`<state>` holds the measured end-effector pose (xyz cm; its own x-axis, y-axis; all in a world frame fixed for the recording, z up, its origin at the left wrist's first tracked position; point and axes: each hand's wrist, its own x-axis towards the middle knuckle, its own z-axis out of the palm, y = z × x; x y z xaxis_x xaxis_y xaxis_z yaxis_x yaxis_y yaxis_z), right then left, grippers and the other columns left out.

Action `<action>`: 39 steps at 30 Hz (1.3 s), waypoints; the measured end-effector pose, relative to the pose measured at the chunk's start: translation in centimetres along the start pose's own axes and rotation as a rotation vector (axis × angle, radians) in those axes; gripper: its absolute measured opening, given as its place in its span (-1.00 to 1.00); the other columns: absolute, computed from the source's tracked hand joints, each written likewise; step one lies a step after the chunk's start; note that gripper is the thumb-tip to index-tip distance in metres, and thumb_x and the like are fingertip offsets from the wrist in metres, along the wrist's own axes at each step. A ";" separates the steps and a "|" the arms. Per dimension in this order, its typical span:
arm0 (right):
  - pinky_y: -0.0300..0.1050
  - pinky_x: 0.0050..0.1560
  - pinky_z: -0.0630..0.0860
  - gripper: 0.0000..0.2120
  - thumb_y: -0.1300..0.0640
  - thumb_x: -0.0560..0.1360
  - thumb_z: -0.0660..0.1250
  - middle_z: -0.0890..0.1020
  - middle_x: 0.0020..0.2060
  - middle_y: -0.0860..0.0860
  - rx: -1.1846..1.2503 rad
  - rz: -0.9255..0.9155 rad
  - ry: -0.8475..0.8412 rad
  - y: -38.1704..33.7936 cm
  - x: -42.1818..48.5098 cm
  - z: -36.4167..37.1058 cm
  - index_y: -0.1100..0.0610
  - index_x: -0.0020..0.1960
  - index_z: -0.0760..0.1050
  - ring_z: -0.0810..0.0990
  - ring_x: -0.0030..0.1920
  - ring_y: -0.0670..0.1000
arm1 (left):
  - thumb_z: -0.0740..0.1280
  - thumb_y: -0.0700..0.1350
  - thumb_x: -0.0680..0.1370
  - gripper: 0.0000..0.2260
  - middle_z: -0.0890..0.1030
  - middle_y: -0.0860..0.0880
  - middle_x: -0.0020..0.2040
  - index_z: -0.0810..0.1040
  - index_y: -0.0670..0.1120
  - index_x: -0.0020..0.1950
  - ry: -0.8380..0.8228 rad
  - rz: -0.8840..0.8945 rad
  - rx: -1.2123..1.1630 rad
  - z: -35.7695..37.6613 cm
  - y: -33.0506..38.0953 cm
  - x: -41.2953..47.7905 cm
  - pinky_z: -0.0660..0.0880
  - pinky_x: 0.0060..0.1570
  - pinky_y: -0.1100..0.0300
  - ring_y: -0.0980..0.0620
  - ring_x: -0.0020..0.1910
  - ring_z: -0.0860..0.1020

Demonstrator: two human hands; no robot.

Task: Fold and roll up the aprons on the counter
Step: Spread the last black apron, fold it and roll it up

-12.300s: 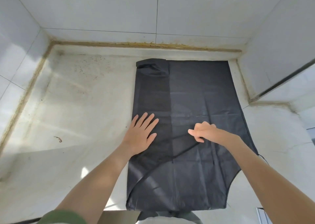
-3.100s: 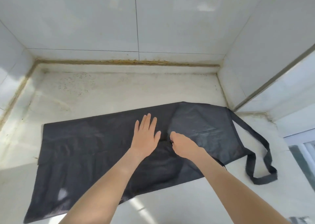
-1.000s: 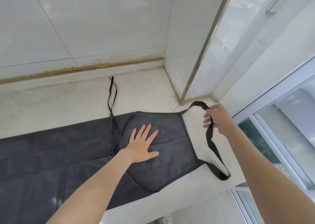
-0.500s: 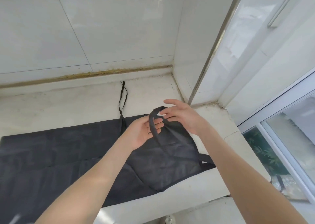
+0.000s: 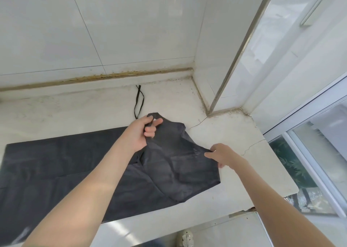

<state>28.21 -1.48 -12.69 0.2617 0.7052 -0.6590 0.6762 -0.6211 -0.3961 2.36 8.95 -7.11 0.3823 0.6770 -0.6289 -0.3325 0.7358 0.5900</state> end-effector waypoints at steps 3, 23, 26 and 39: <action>-0.20 -0.31 0.42 -0.75 -0.03 0.51 0.33 0.53 -0.17 0.04 0.144 -0.111 0.049 -1.7 -0.8 1.3 0.15 -0.01 0.43 0.47 -0.28 -0.03 | 0.20 -0.13 0.63 -0.89 0.68 -0.11 -0.16 0.41 -0.17 -0.01 -0.011 -0.002 -0.117 -0.7 0.3 -0.7 0.36 -0.60 0.40 0.16 -0.56 0.41; -0.01 0.45 0.01 -0.44 -0.15 0.64 -0.05 0.00 0.55 -0.04 -0.487 -0.337 0.244 -3.3 0.9 10.7 -0.07 0.56 -0.15 0.00 0.53 0.01 | 0.20 0.16 0.60 -0.69 0.51 -0.03 -0.42 0.52 0.03 0.21 0.030 -0.010 0.220 -5.6 3.5 -3.4 0.17 -0.65 0.37 0.16 -0.63 0.22; 0.00 0.47 -0.05 -0.43 -0.21 0.61 -0.18 -0.03 0.56 -0.03 -0.461 -0.304 0.234 -3.6 1.0 11.2 -0.06 0.56 -0.16 -0.06 0.54 0.00 | 0.30 0.13 0.55 -0.69 0.65 -0.12 -0.14 0.52 -0.07 0.12 0.037 0.040 0.367 -7.1 3.2 -2.9 0.43 -0.47 0.27 0.07 -0.46 0.47; 0.23 0.18 0.46 -0.38 -0.18 0.63 -0.26 0.49 0.32 0.17 -0.411 -0.207 0.324 -3.2 1.7 14.6 0.15 0.43 0.29 0.50 0.30 0.17 | 0.39 0.19 0.46 -0.33 0.42 0.00 0.26 0.27 -0.15 0.41 0.382 0.023 0.941 -10.0 -5.6 -0.2 0.37 0.13 0.16 -0.05 0.25 0.42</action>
<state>16.38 -3.29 -21.88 0.2495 0.9074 -0.3381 0.9316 -0.3203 -0.1720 -4.49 4.85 -15.33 0.0280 0.7719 -0.6352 0.5410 0.5226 0.6589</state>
